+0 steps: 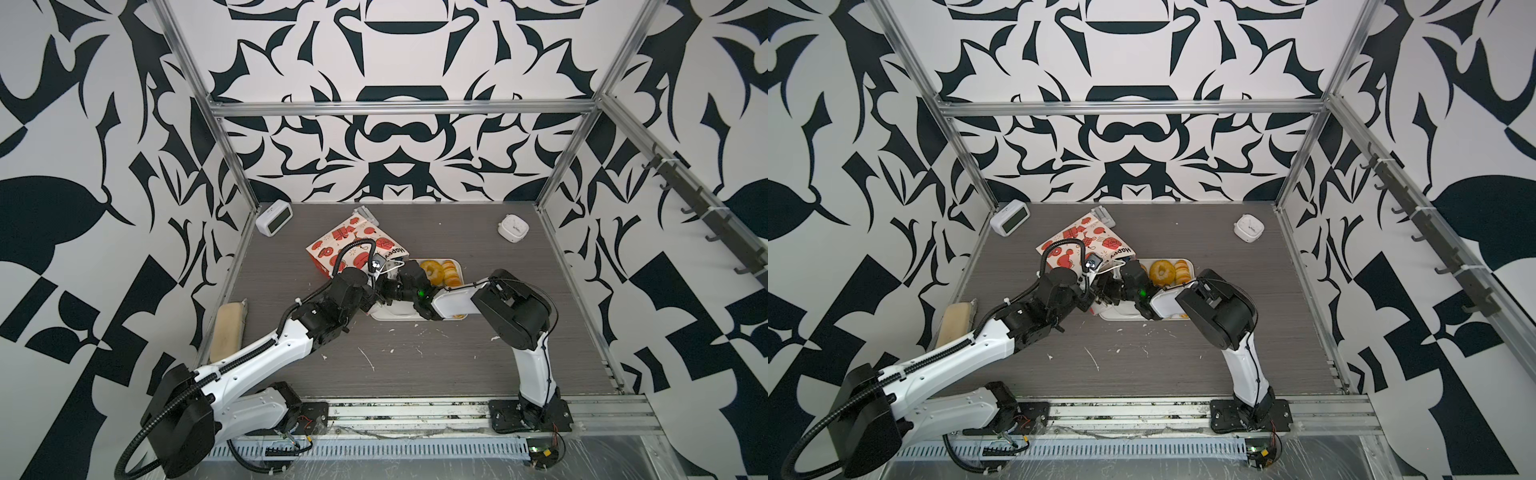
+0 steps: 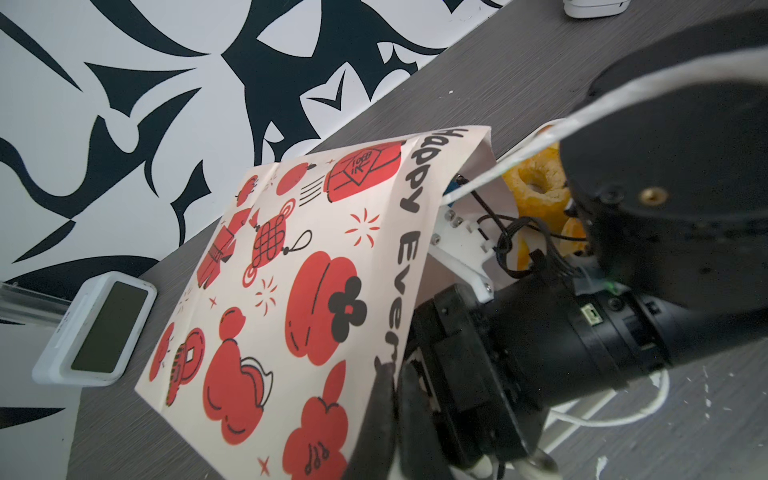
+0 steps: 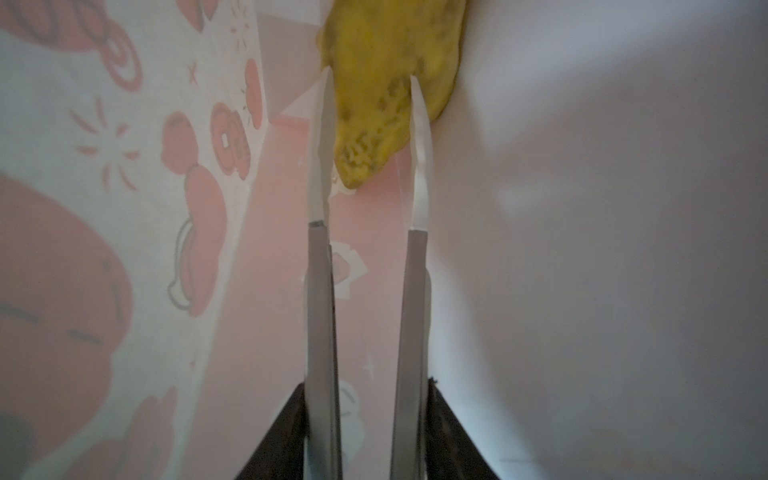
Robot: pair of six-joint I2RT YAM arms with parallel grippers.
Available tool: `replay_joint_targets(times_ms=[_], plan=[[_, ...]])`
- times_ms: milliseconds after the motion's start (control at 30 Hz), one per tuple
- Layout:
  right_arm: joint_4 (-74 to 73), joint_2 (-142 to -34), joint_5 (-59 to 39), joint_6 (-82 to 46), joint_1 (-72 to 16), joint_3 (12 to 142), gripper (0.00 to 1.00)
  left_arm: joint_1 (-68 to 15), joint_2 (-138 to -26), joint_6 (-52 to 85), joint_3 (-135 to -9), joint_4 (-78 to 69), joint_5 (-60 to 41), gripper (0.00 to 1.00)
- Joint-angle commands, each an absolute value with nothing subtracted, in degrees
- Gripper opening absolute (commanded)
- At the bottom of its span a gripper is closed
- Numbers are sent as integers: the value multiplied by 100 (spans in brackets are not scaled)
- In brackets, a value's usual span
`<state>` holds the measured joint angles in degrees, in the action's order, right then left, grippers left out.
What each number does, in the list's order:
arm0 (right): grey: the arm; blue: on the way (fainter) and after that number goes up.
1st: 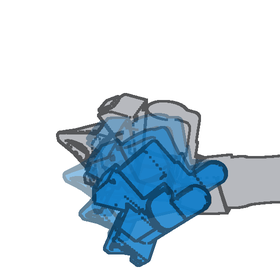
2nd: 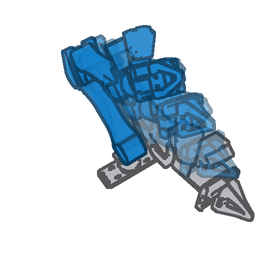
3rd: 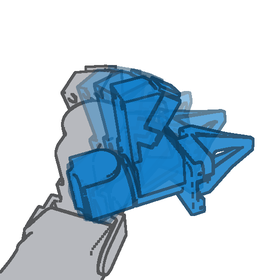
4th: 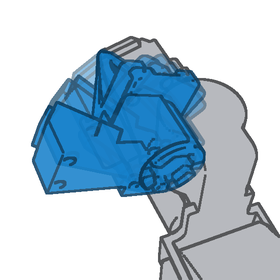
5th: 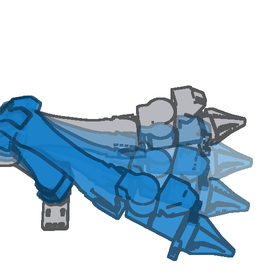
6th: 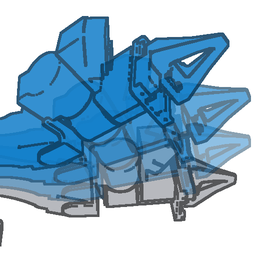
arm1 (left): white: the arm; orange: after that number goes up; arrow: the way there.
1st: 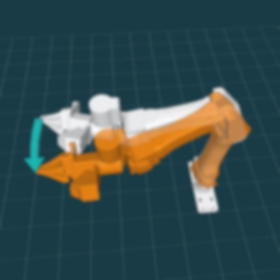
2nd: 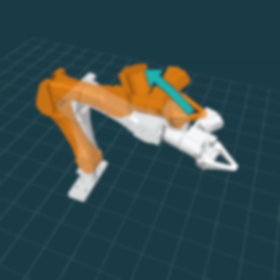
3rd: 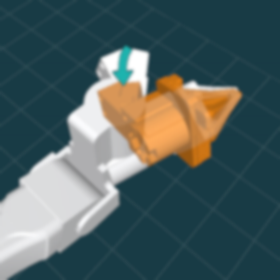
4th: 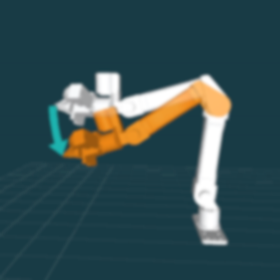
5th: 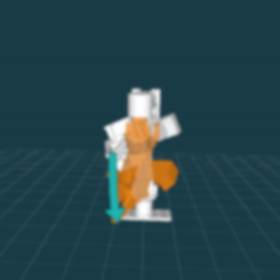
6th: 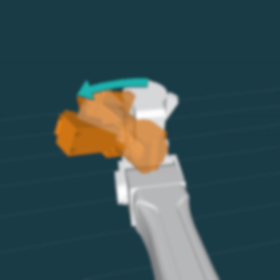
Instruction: Take the fake bread out of the paper bag
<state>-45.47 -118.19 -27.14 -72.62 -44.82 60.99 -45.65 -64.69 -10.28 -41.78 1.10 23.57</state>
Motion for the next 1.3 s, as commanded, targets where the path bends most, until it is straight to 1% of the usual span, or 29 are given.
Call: replay_joint_targets(times_ms=[0, 300, 600, 933, 1267], plan=[[-4584, -11630, -2514, -7020, -4490, 6476, 44, -4588, -6435, -915, -4369, -100, 2250, 0], [-4592, -11898, -2407, -7074, -4515, 6772, 44, -4597, -6456, -879, -4398, -167, 2198, 0], [-4739, -11941, -2277, -7150, -4526, 6773, 44, -4597, -6495, -812, -4439, -180, 2213, 0], [-4640, -12318, -2287, -7196, -4535, 7325, 44, -4596, -6568, -743, -4441, -246, 2089, 0], [-4580, -12358, -2471, -7207, -4467, 7339, 42, -4595, -6369, -734, -4313, -152, 2184, 0]])
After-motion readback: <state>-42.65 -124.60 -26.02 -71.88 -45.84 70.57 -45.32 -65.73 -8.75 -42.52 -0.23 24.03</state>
